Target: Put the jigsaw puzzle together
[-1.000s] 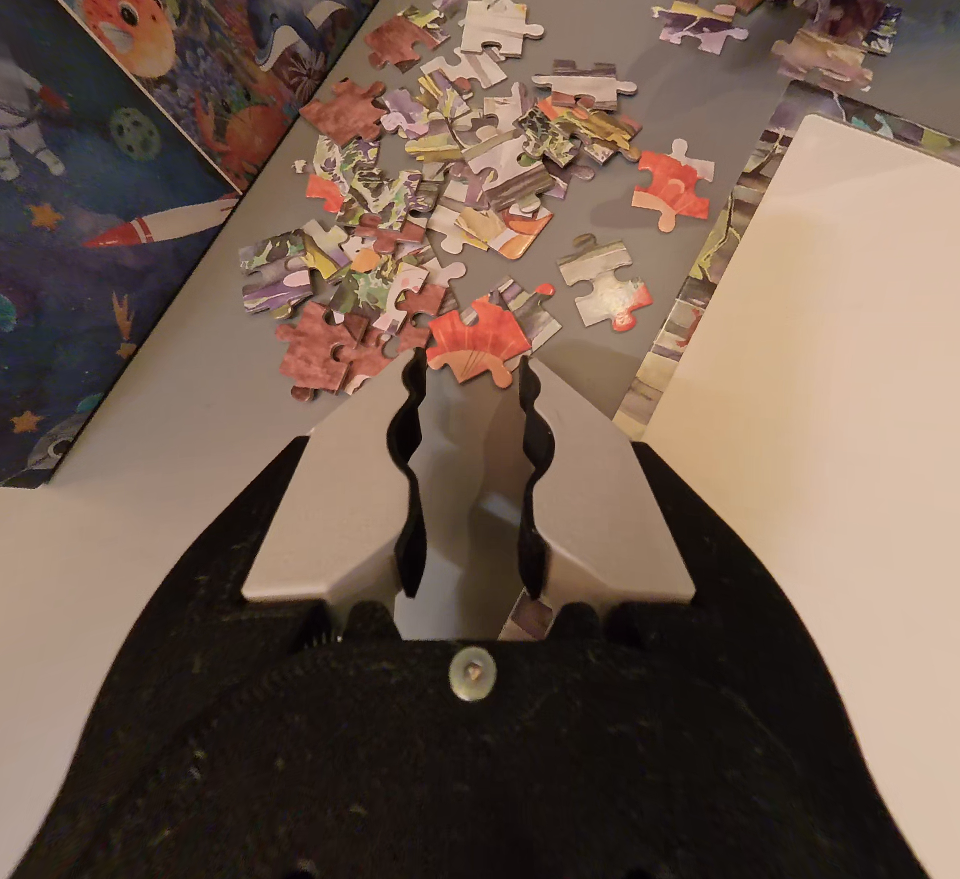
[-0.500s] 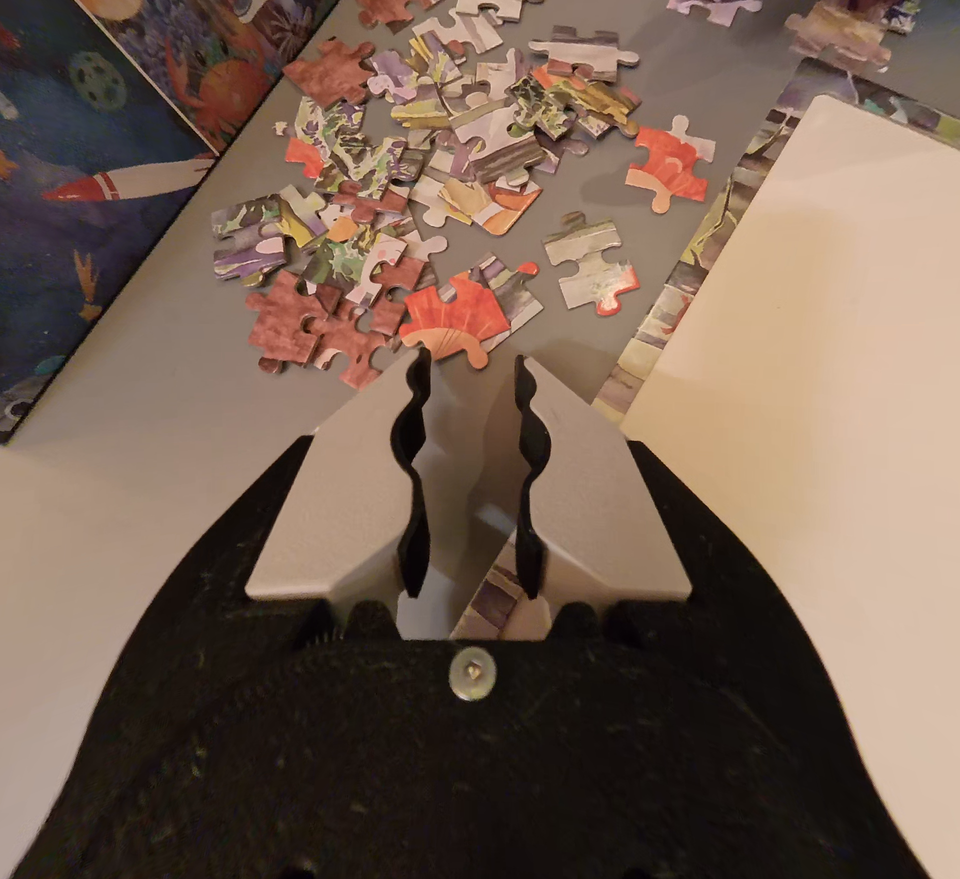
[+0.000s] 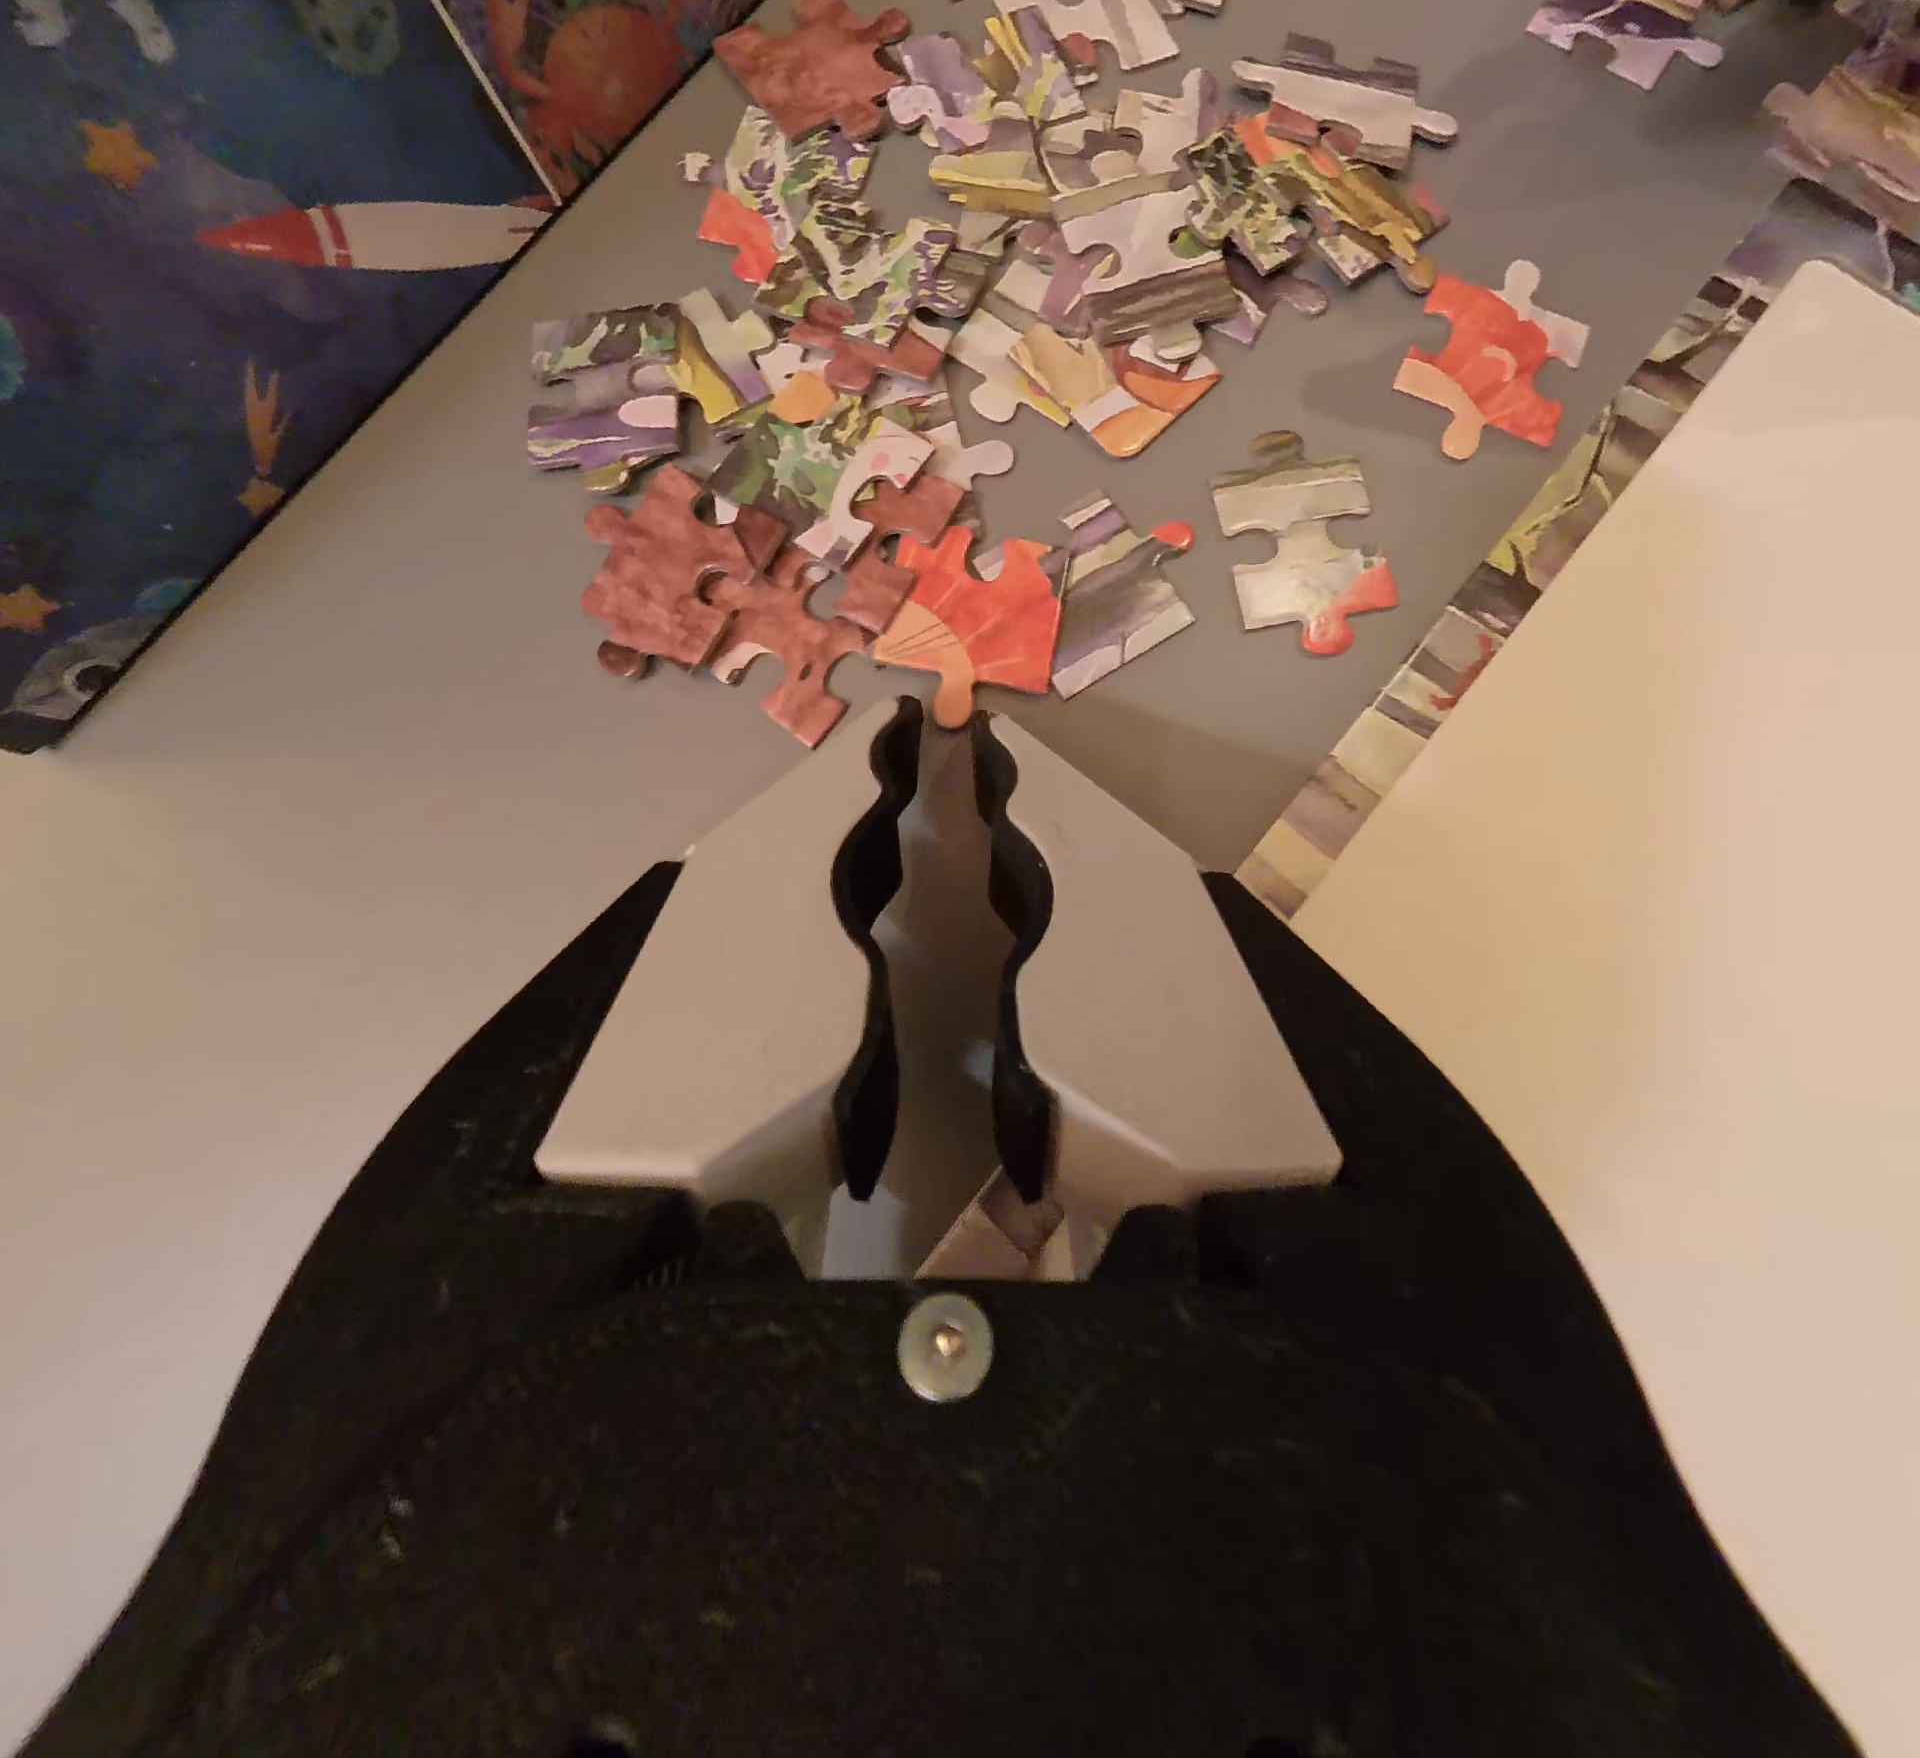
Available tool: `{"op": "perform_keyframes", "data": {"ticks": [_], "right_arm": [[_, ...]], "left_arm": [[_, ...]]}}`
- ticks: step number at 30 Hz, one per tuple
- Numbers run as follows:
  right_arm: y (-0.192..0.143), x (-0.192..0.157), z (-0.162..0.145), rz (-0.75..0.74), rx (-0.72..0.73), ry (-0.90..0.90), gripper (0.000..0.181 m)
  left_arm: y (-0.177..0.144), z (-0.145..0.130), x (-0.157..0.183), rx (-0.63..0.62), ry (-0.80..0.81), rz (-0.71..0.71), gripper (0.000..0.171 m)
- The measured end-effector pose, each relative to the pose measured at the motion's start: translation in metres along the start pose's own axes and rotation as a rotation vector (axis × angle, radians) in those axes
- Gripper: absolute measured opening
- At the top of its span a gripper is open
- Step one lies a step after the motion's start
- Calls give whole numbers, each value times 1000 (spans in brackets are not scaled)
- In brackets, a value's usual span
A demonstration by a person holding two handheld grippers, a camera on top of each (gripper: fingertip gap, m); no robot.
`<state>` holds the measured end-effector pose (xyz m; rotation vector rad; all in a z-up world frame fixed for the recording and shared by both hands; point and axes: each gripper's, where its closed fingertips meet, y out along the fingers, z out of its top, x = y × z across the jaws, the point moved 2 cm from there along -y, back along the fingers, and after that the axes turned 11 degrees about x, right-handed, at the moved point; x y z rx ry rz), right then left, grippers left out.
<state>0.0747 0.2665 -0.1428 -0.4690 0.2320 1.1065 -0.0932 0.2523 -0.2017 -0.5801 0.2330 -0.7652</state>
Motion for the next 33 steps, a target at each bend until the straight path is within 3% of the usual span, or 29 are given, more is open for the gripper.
{"op": "perform_keyframes", "data": {"ticks": [6,19,33], "right_arm": [[1,0,-1,-1,-4,-3,19],[5,0,-6,1,-23,-6,18],[4,-1,-5,0,-22,-14,18]], "left_arm": [[2,1,7,17,2,-42,17],[3,1,1,22,-124,-49,6],[-15,15,20,62,-64,-171,6]]}}
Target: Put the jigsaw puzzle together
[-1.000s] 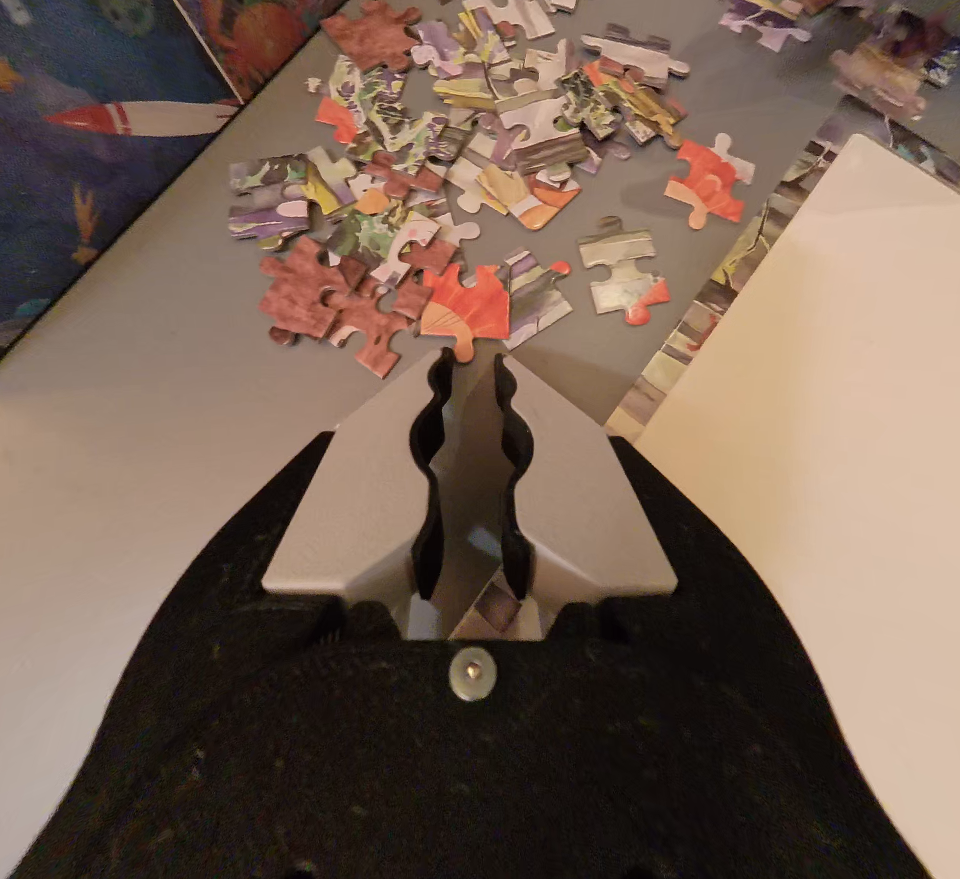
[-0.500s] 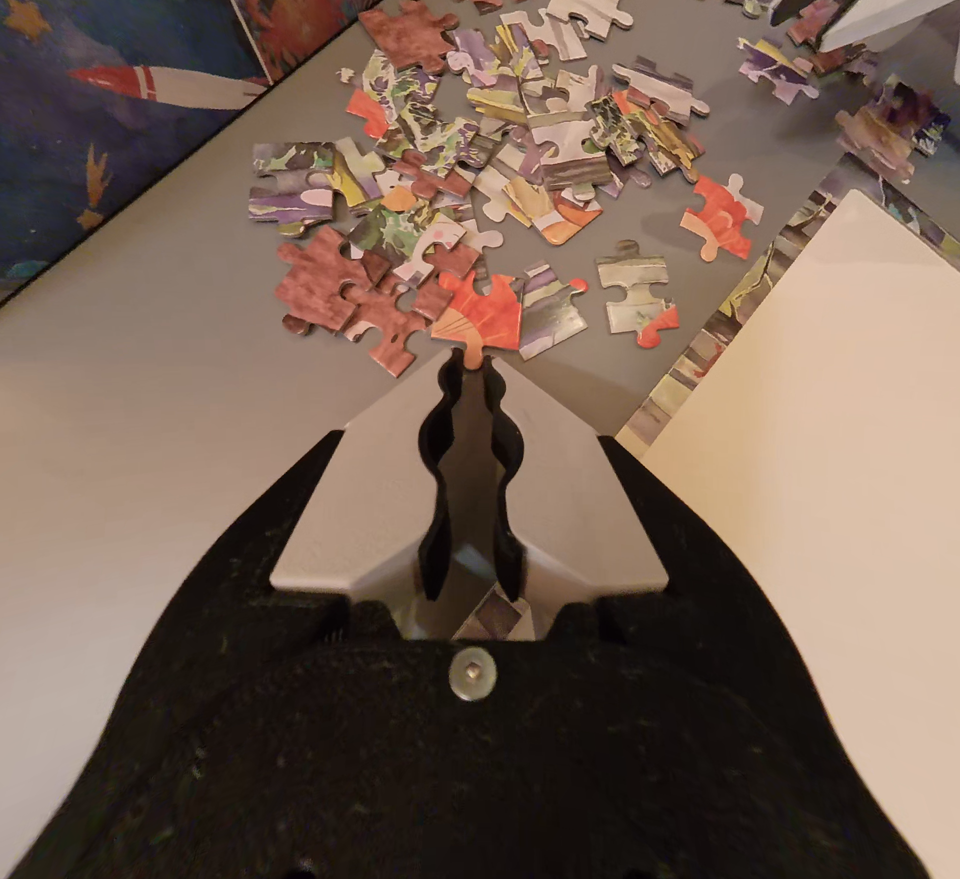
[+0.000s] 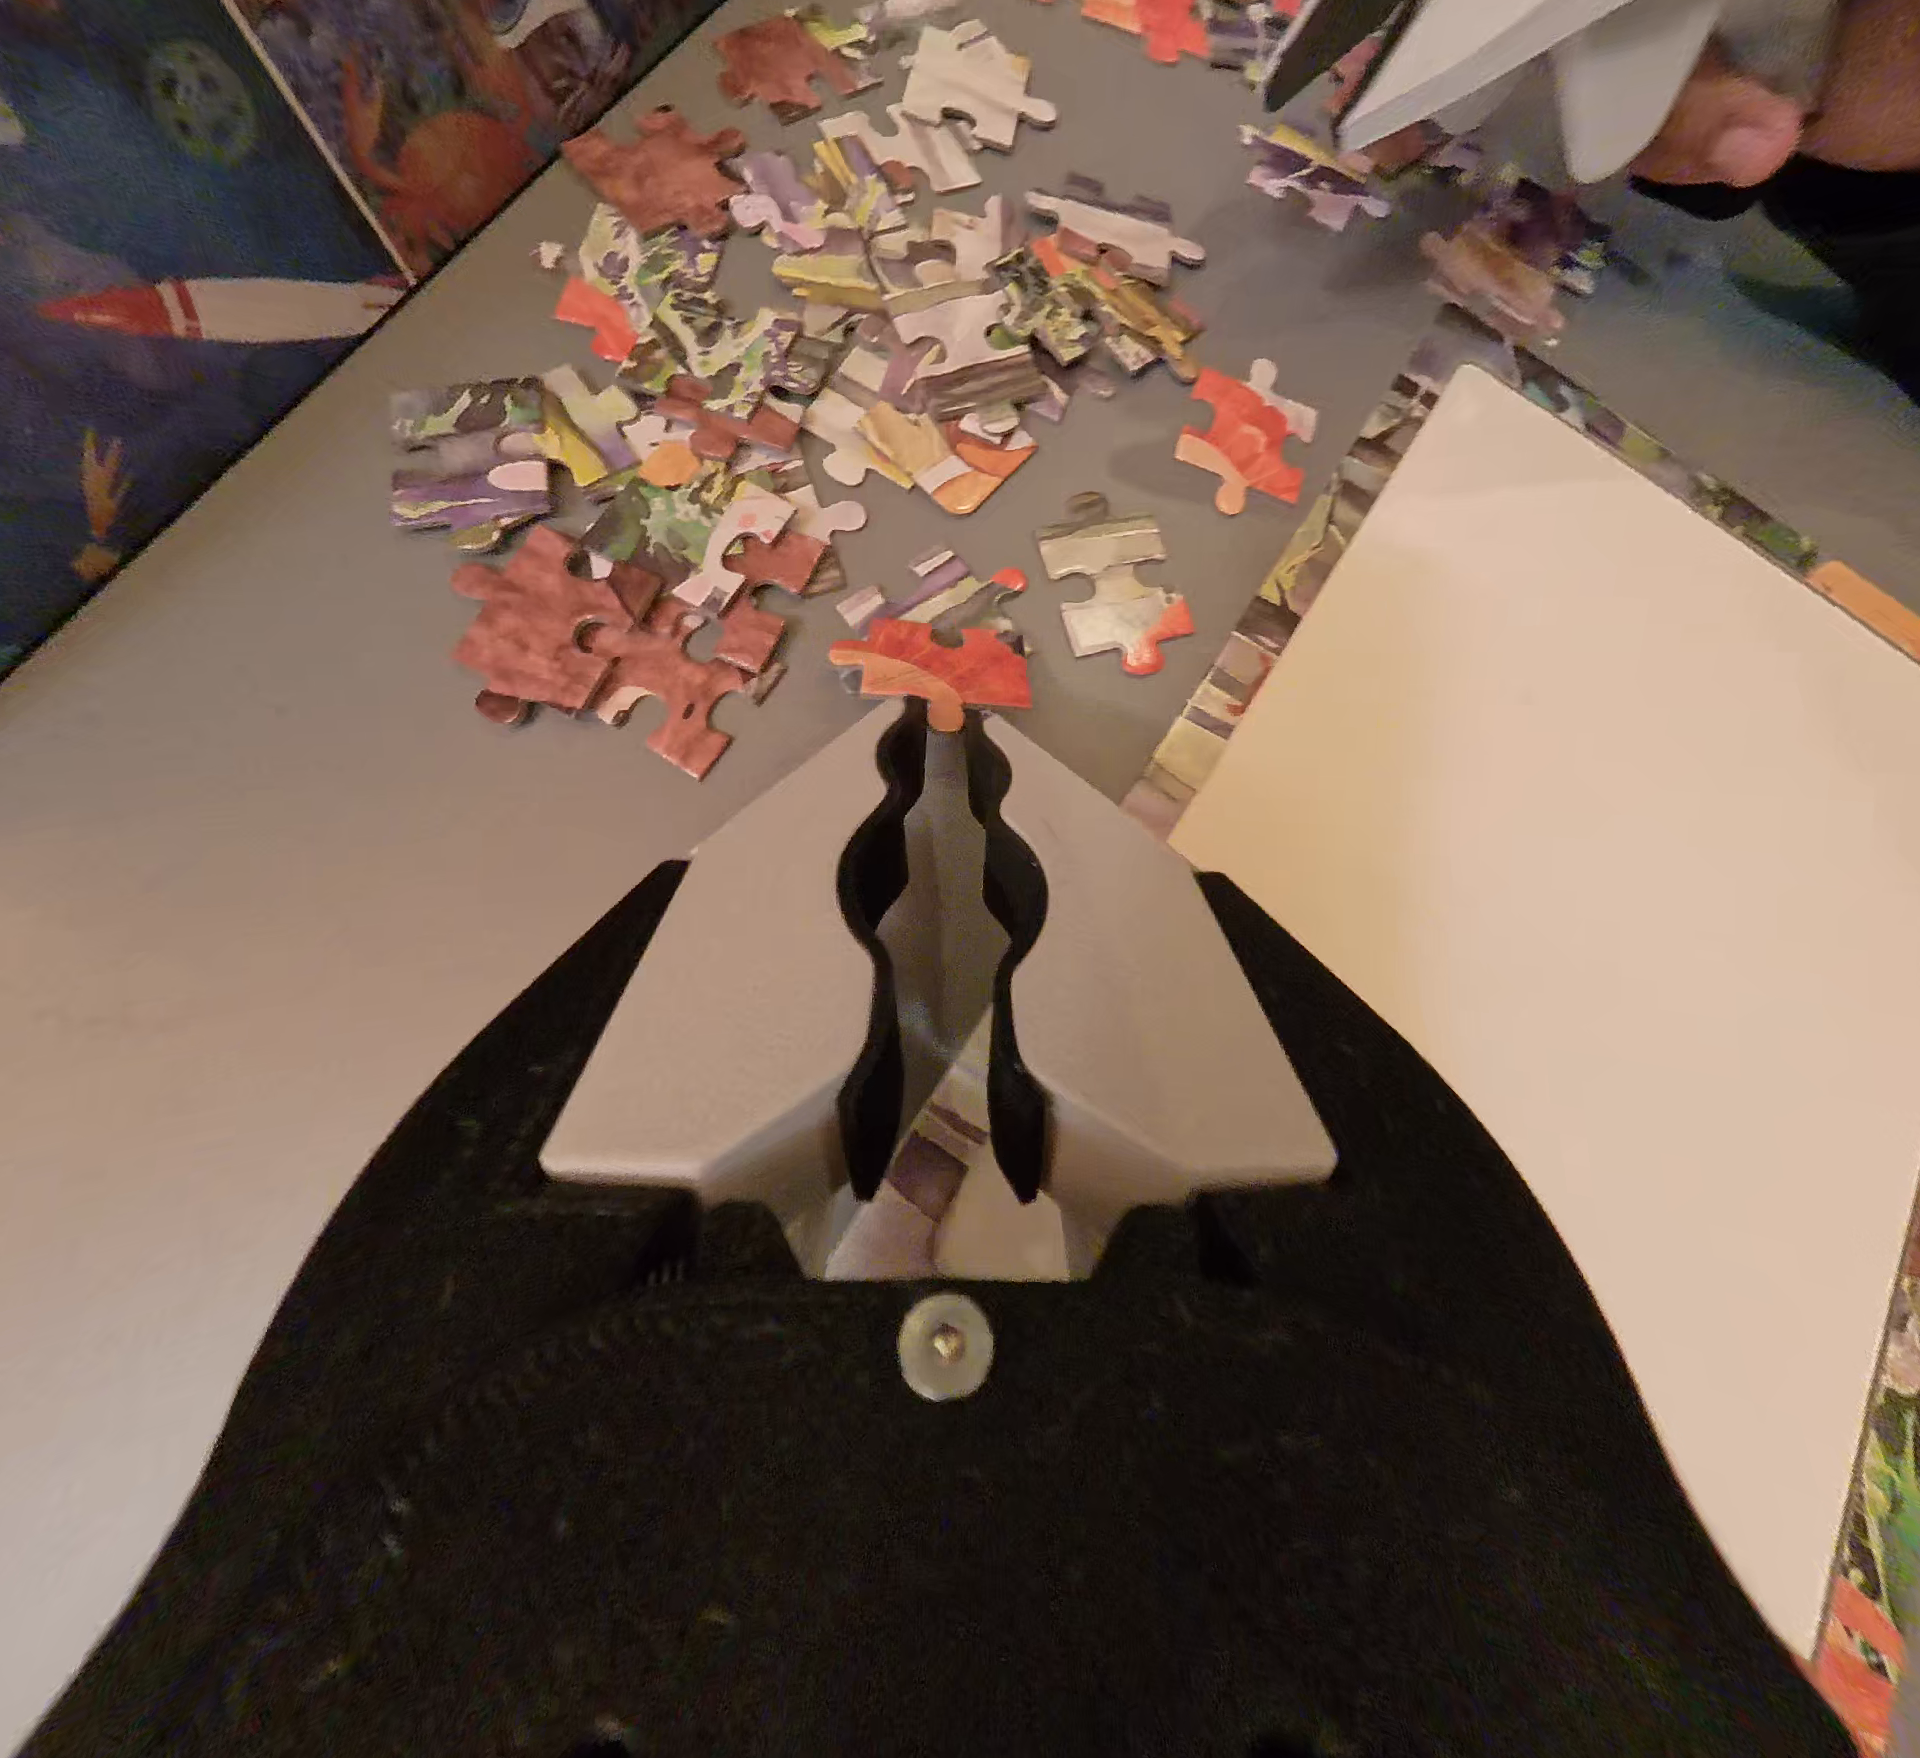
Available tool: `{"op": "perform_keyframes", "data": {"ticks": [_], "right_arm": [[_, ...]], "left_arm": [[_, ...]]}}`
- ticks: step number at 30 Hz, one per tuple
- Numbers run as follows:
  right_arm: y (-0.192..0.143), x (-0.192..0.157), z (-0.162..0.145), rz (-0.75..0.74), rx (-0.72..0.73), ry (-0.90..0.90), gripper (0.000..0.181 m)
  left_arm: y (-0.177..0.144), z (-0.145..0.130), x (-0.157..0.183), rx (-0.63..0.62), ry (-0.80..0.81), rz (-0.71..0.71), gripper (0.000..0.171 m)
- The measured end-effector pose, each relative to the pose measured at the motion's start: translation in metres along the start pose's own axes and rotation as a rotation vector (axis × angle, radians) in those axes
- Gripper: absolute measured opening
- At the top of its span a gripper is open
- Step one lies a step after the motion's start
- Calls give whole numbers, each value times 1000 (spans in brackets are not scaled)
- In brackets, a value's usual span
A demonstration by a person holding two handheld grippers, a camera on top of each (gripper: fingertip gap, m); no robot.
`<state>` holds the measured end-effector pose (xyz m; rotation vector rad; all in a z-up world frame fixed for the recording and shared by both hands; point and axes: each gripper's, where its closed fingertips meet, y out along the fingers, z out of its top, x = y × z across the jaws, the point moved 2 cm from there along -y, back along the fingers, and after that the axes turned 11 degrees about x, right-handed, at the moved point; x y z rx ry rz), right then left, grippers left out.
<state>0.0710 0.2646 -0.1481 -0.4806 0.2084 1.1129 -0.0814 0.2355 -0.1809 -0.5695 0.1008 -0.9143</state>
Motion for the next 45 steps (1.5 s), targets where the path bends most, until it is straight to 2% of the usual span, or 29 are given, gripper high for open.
{"op": "perform_keyframes", "data": {"ticks": [7,16,19,27,30,45], "right_arm": [[1,-1,-1,1,-2,-2,19],[5,-4,-3,-6,-14,-43,18],[12,-9,-7,-53,-36,-201,17],[41,-47,-34,-128,-159,-834,18],[47,-55,-37,-159,-170,-993,19],[53,-66,-41,-118,-135,-1025,21]], "left_arm": [[-6,0,13,7,21,-65,6],[-8,-6,10,9,-10,-87,5],[-6,-7,9,15,-35,-95,5],[-4,-5,10,27,-76,-97,5],[-1,-6,14,16,-84,-109,5],[-1,7,35,69,-122,-182,5]]}}
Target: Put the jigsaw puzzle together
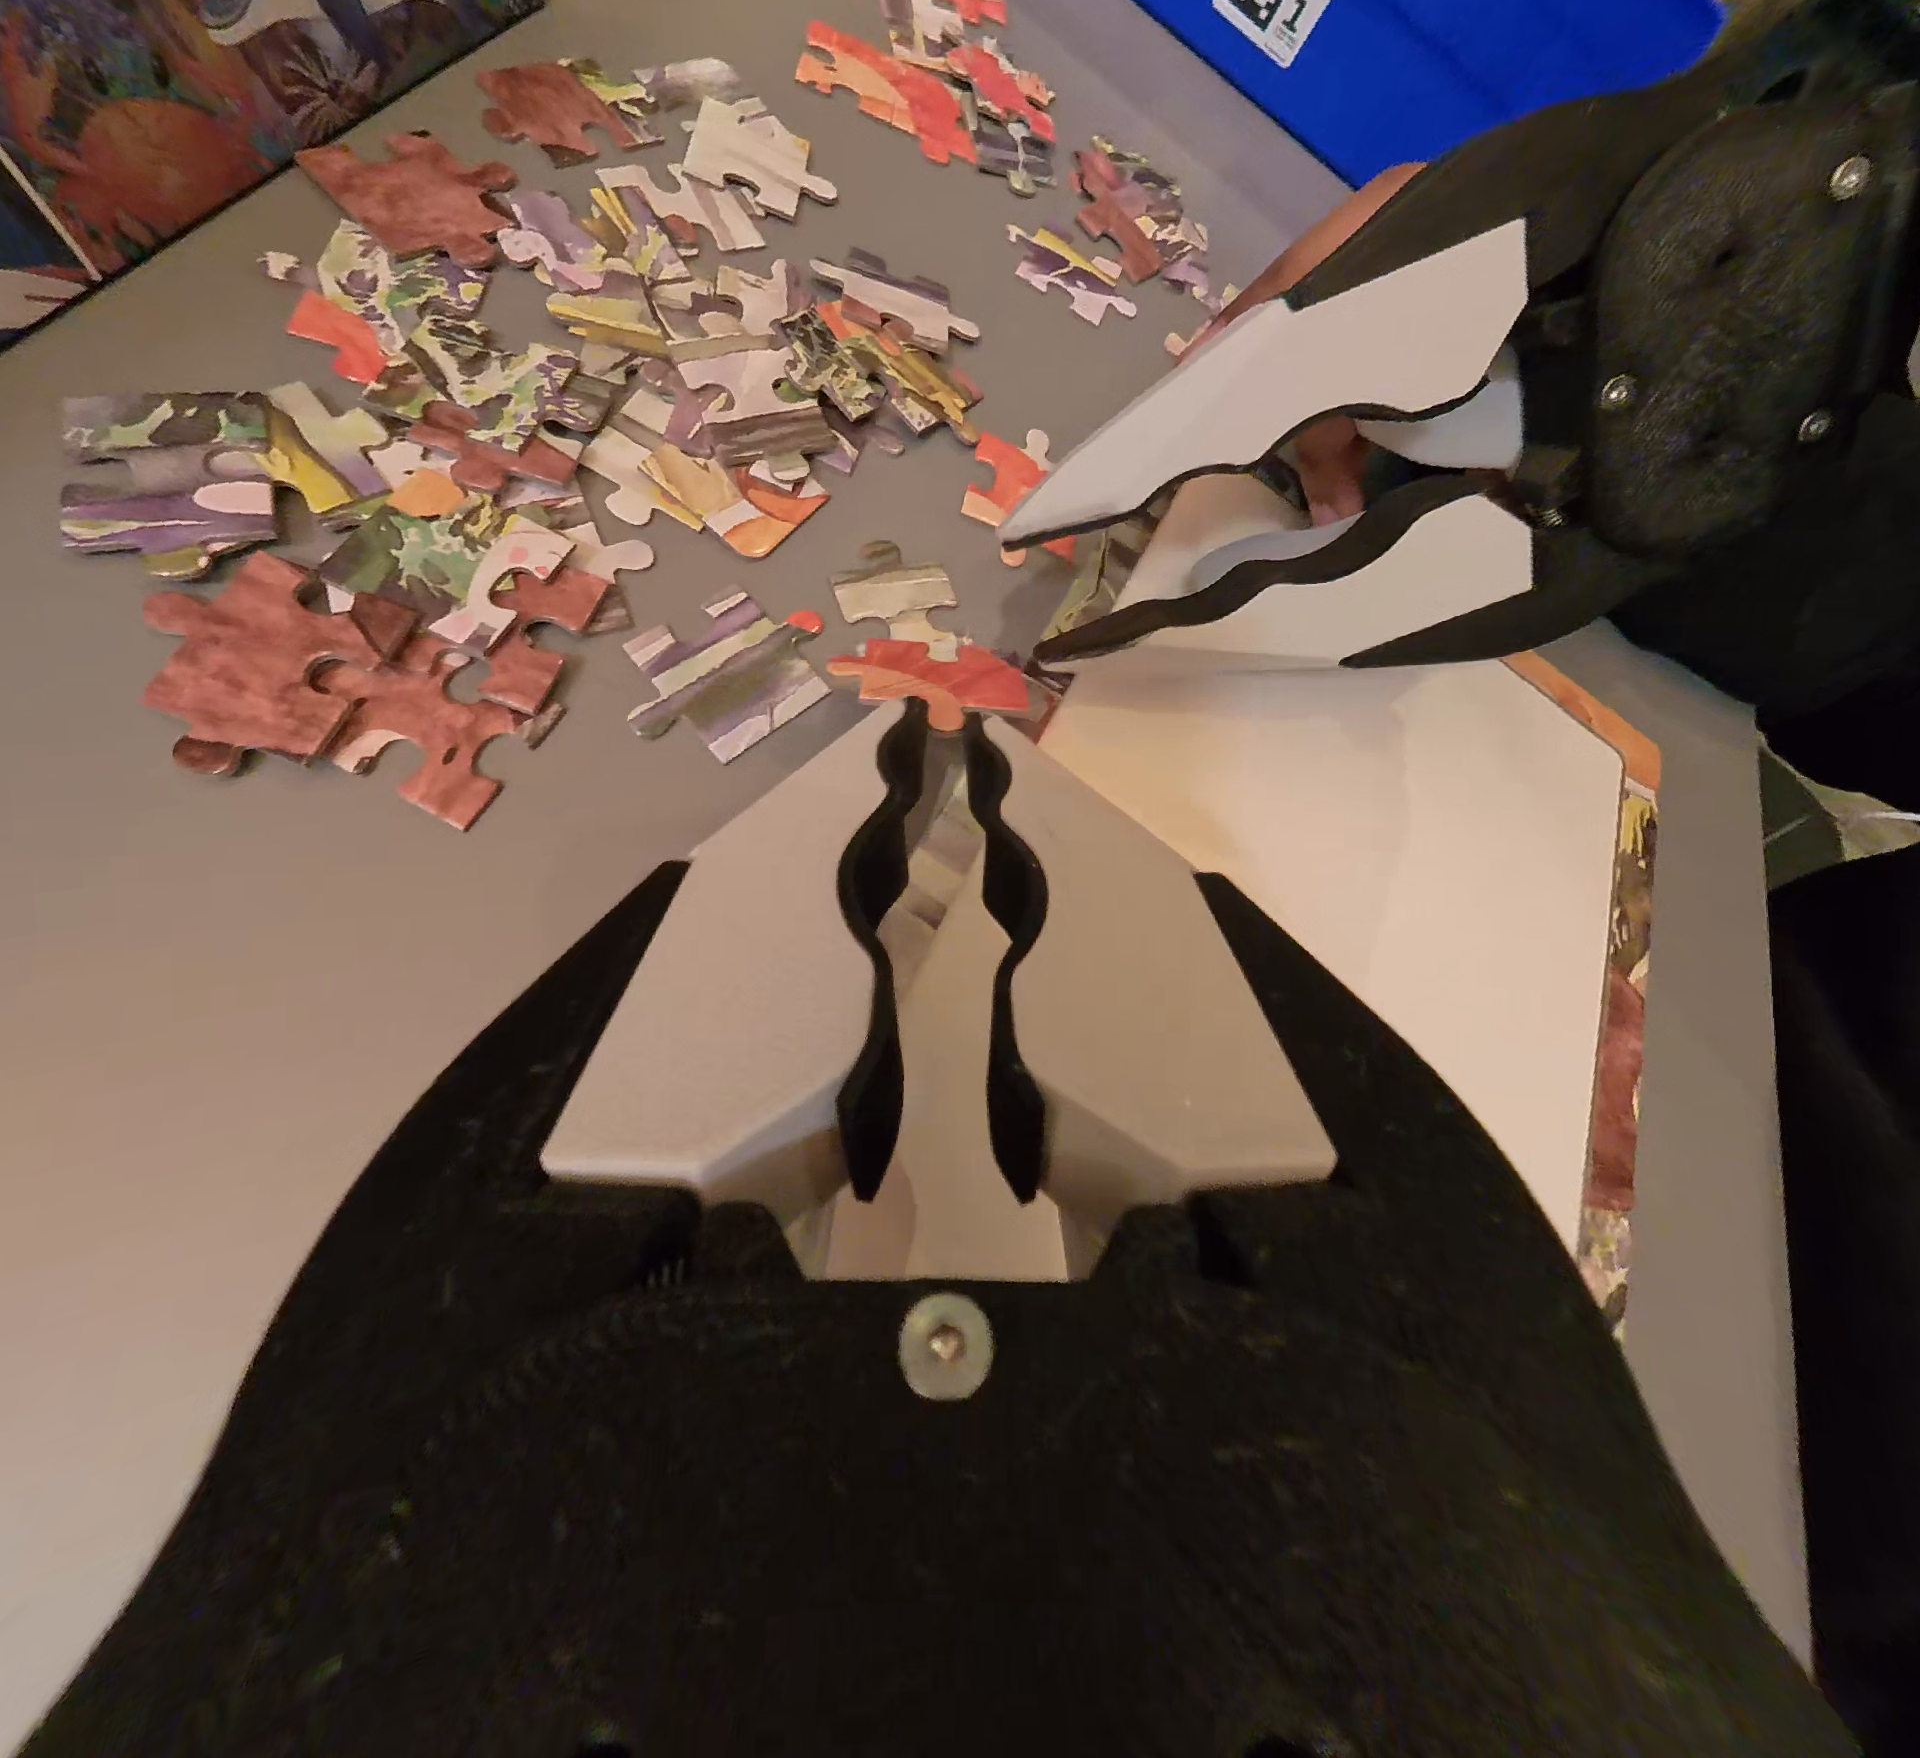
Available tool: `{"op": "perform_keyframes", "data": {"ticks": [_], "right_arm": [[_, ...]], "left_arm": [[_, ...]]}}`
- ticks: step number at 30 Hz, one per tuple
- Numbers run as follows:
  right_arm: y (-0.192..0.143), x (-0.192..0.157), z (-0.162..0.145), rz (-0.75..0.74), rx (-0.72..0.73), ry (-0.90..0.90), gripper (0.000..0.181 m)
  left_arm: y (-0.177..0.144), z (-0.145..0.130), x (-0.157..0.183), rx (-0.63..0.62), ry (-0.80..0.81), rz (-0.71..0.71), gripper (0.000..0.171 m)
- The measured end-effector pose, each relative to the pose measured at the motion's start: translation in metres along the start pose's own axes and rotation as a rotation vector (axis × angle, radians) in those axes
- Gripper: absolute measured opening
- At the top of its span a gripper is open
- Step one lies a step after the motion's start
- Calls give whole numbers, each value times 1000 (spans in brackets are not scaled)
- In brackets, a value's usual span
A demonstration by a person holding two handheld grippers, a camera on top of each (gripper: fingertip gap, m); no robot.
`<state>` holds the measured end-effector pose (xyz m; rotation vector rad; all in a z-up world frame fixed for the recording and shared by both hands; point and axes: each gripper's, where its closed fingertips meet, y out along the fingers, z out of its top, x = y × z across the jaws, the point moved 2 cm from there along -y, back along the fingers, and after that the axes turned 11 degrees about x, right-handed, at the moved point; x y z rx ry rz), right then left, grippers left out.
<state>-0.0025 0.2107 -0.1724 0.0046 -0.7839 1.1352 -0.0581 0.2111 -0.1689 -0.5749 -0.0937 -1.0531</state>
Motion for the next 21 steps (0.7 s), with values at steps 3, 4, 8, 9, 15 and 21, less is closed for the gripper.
{"op": "perform_keyframes", "data": {"ticks": [3,4,8,9,15,21], "right_arm": [[0,-1,1,3,4,1,22],[0,-1,1,2,3,-3,22],[-1,-1,2,3,12,-5,21],[-1,-1,3,3,16,-6,21],[-1,-3,6,18,38,14,21],[-2,-3,7,15,46,17,20]], "left_arm": [[1,1,4,7,-5,-16,5],[1,1,5,9,-3,-15,5],[0,2,5,14,-4,-18,5],[0,3,5,15,-5,-18,5],[1,2,4,14,3,-7,5],[2,3,8,21,3,-21,5]]}}
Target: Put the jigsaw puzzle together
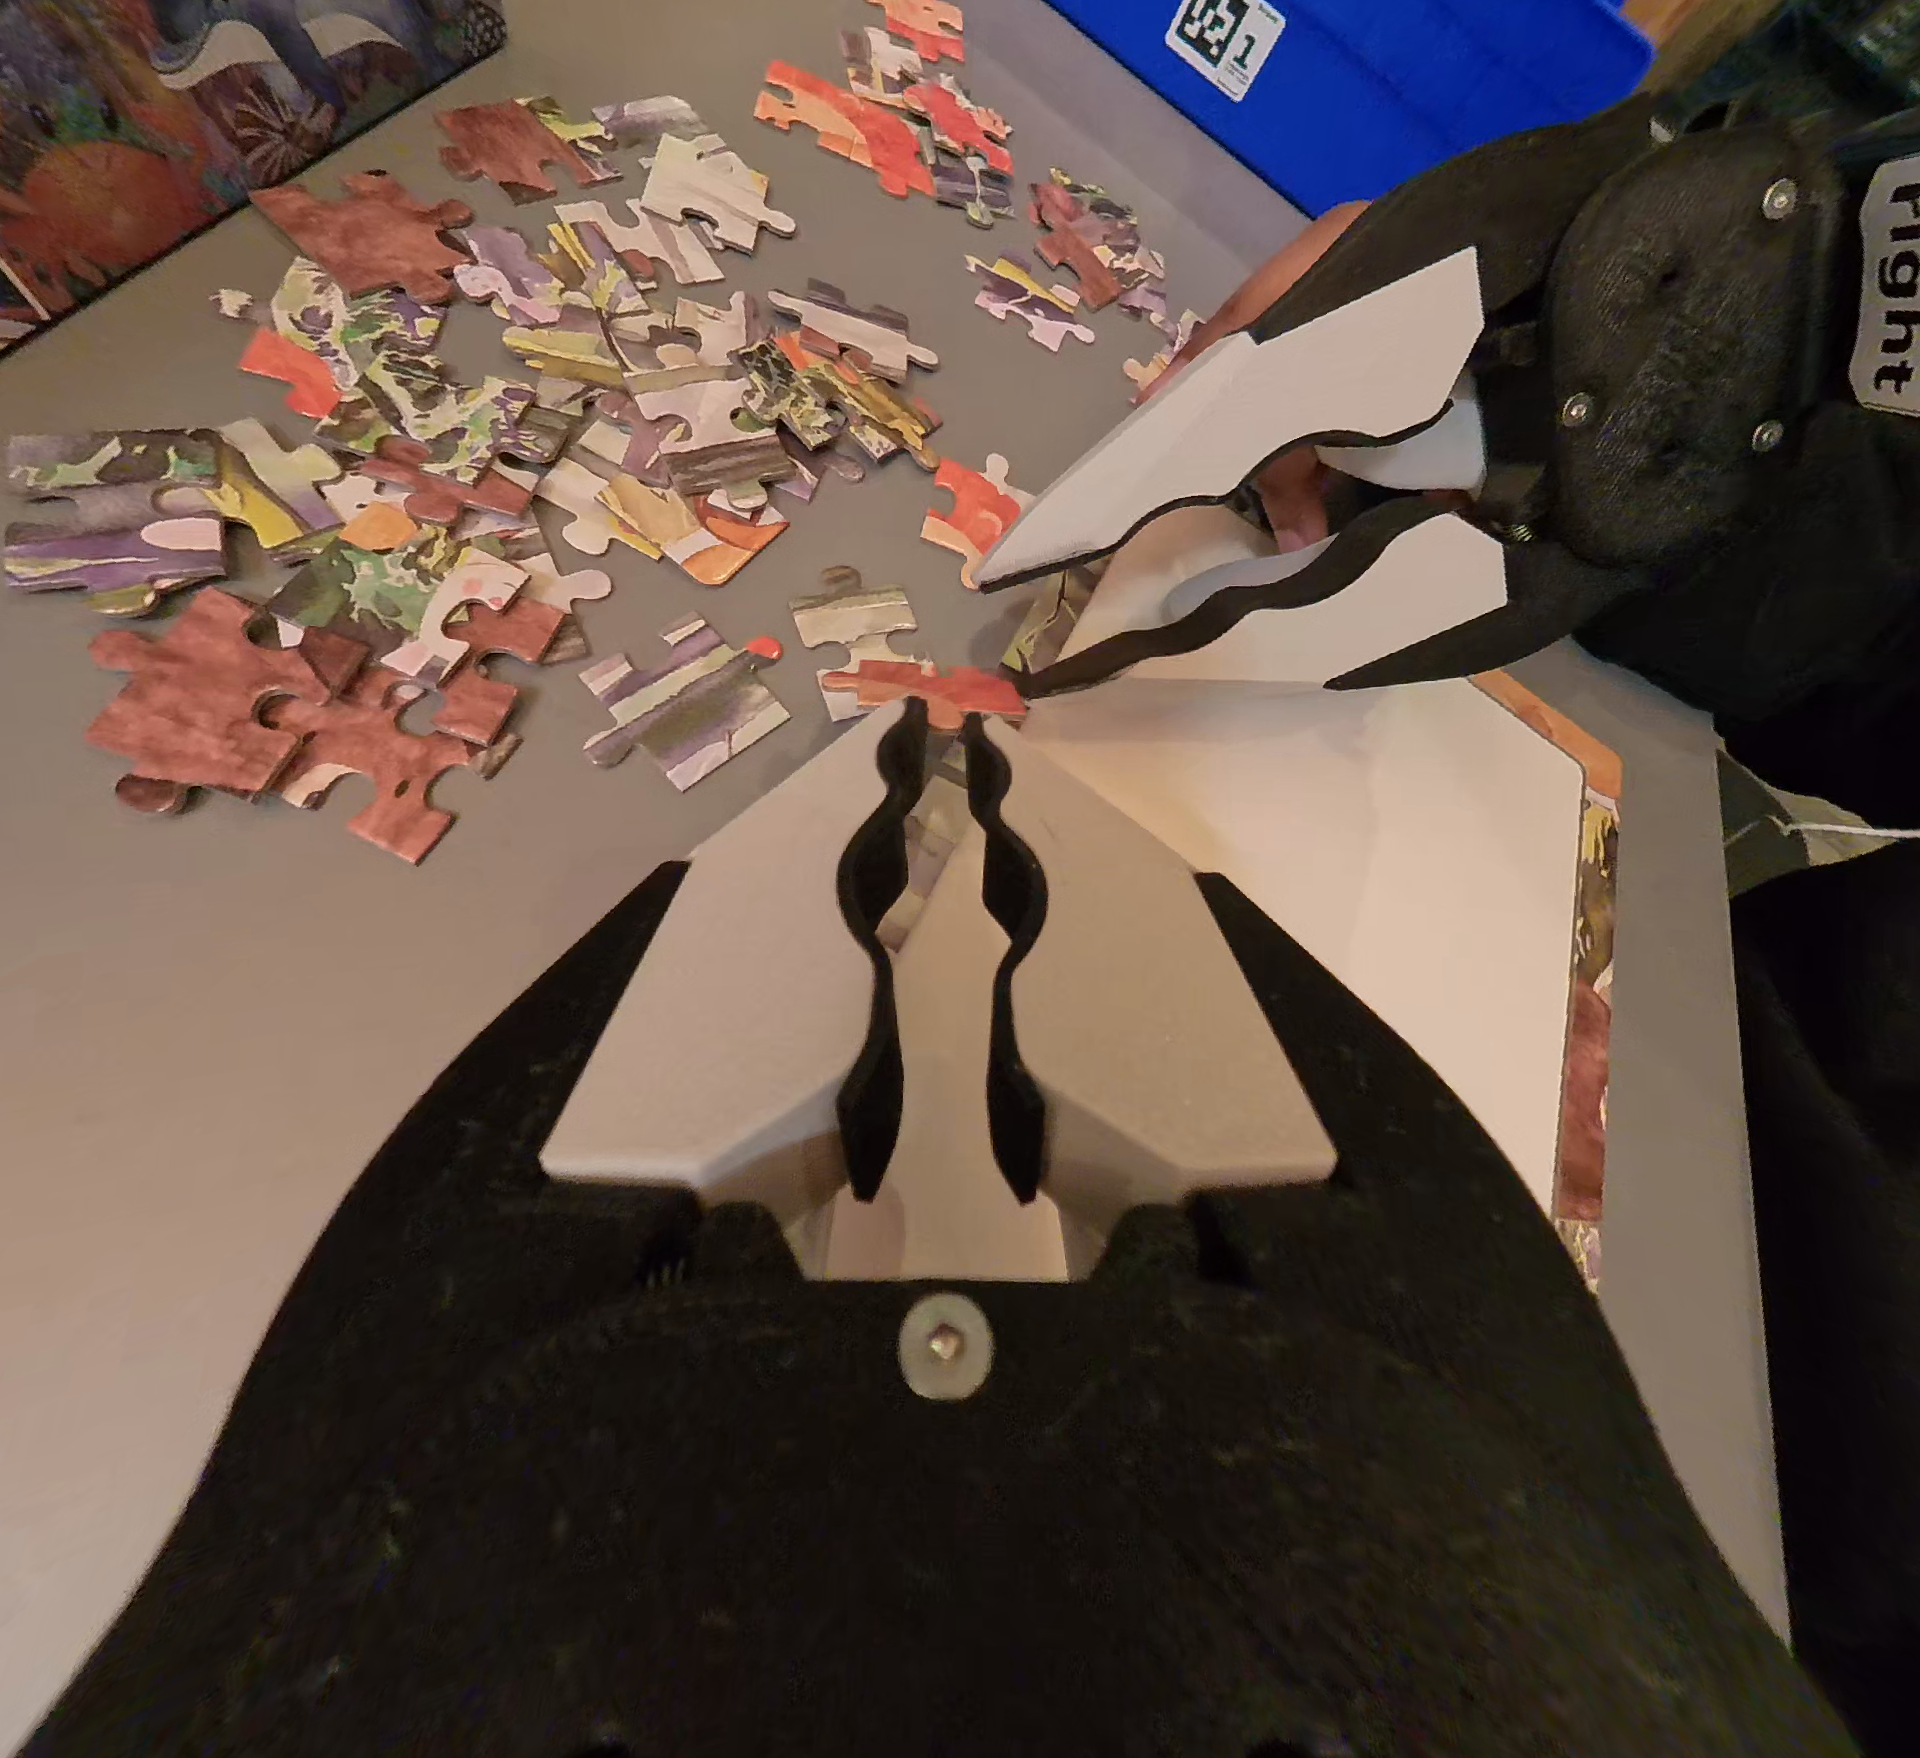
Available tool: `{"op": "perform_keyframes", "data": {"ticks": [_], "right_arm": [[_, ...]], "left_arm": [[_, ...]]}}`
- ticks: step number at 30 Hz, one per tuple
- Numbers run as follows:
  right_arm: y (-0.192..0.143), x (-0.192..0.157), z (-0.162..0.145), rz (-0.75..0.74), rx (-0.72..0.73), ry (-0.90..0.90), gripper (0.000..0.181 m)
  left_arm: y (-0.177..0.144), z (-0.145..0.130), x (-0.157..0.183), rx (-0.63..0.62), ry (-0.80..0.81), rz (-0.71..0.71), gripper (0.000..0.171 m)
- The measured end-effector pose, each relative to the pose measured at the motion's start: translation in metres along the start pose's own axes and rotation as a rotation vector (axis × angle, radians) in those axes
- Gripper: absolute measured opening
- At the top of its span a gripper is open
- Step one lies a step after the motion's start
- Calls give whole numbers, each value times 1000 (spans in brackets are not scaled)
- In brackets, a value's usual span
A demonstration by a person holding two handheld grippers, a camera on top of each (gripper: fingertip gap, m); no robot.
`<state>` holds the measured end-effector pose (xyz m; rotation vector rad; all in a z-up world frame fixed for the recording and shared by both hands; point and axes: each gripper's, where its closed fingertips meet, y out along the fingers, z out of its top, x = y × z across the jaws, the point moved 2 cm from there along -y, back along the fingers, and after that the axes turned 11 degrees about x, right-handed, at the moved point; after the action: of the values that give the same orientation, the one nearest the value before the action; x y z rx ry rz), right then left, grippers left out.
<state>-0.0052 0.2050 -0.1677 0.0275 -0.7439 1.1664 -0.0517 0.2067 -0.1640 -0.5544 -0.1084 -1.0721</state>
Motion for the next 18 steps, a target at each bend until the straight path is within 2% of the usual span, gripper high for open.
{"op": "perform_keyframes", "data": {"ticks": [5,18], "right_arm": [[-1,0,2,-1,9,-20,14],[-2,-2,3,7,15,-36,16]], "left_arm": [[-1,2,0,9,-3,-5,5],[-3,7,6,46,-15,-43,5]]}}
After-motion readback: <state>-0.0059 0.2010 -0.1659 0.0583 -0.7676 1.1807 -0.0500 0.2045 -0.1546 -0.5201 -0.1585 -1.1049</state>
